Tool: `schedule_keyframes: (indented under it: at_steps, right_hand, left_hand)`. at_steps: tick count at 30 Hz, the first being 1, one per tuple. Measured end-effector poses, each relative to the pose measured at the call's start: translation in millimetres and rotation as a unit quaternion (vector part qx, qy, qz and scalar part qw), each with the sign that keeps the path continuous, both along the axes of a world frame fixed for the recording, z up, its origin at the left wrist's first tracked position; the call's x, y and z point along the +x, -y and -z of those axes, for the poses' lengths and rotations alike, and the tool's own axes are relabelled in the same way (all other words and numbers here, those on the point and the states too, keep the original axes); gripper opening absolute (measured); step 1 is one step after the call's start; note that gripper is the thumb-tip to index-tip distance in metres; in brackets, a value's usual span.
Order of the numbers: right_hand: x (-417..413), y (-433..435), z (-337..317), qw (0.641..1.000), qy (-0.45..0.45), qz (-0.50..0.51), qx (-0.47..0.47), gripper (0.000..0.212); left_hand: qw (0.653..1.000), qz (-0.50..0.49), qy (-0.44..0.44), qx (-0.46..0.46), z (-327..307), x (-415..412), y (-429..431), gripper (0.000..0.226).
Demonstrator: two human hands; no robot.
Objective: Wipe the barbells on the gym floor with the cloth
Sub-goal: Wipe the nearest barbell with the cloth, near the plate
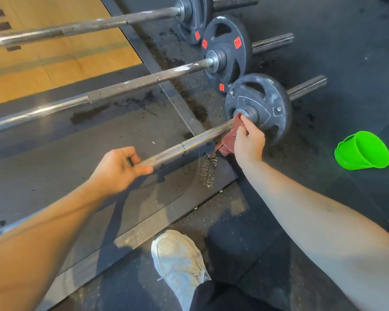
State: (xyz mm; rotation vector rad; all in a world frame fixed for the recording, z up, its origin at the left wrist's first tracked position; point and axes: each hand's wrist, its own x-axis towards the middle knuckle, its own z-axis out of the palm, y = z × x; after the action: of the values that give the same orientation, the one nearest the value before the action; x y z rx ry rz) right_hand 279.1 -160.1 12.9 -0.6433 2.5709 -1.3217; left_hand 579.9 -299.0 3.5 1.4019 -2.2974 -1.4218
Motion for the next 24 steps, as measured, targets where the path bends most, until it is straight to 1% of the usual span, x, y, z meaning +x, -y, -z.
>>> schedule_keyframes:
  at_steps: [2, 3, 4, 6, 8, 10, 13, 15, 16, 17, 18, 20, 21, 22, 24]
  right_hand:
    - [-13, 2, 1, 0.998, -0.048, -0.011, 0.032, 0.039]
    - [-18, 5, 4, 0.996, -0.072, -0.023, 0.046, 0.038]
    - [-18, 8, 7, 0.993, -0.098, -0.041, 0.059, 0.038]
    - [-4, 15, 20, 0.982, -0.154, -0.078, 0.08, 0.039]
    - [27, 19, 30, 0.976, -0.179, -0.102, 0.077, 0.042]
    - [72, 20, 32, 0.971, -0.187, -0.141, 0.045, 0.04]
    - [123, 14, 31, 0.953, -0.178, -0.242, 0.022, 0.036]
    - [116, 9, 28, 0.93, -0.193, -0.313, 0.017, 0.035]
    - [101, 7, 26, 0.92, -0.207, -0.331, 0.019, 0.036]
    - [83, 6, 23, 0.92, -0.221, -0.322, 0.031, 0.038]
    - [66, 4, 20, 0.929, -0.226, -0.288, 0.05, 0.04]
    - [48, 2, 16, 0.957, -0.193, -0.2, 0.084, 0.044]
    - [55, 6, 16, 0.963, -0.182, -0.178, 0.094, 0.043]
    - [72, 12, 18, 0.964, -0.175, -0.177, 0.096, 0.04]
    - [123, 23, 21, 0.959, -0.168, -0.215, 0.081, 0.034]
  left_hand:
    - [0.993, 0.001, -0.011, 0.114, -7, -4, 10, 0.043]
    - [0.988, 0.008, -0.013, 0.157, -10, -4, 16, 0.046]
    - [0.982, 0.019, -0.01, 0.186, -12, -4, 20, 0.049]
    - [0.979, 0.037, 0.0, 0.202, -14, -6, 24, 0.05]
    - [0.982, 0.037, 0.004, 0.187, -12, -5, 21, 0.047]
    - [0.985, 0.039, 0.004, 0.165, -10, -5, 18, 0.045]
    - [0.989, 0.057, 0.022, 0.137, -11, -4, 15, 0.041]
    - [0.992, 0.08, 0.043, 0.086, -10, 0, 15, 0.037]
    - [0.993, 0.092, 0.051, 0.055, -11, 4, 15, 0.034]
    - [0.992, 0.104, 0.06, 0.028, -12, 9, 16, 0.031]
    - [0.991, 0.115, 0.065, 0.01, -13, 16, 18, 0.027]
    - [0.991, 0.118, 0.069, -0.01, -15, 32, 18, 0.02]
    - [0.991, 0.11, 0.069, -0.017, -16, 41, 18, 0.019]
    - [0.993, 0.1, 0.067, -0.02, -16, 50, 18, 0.018]
    - [0.995, 0.079, 0.066, -0.019, -17, 66, 17, 0.017]
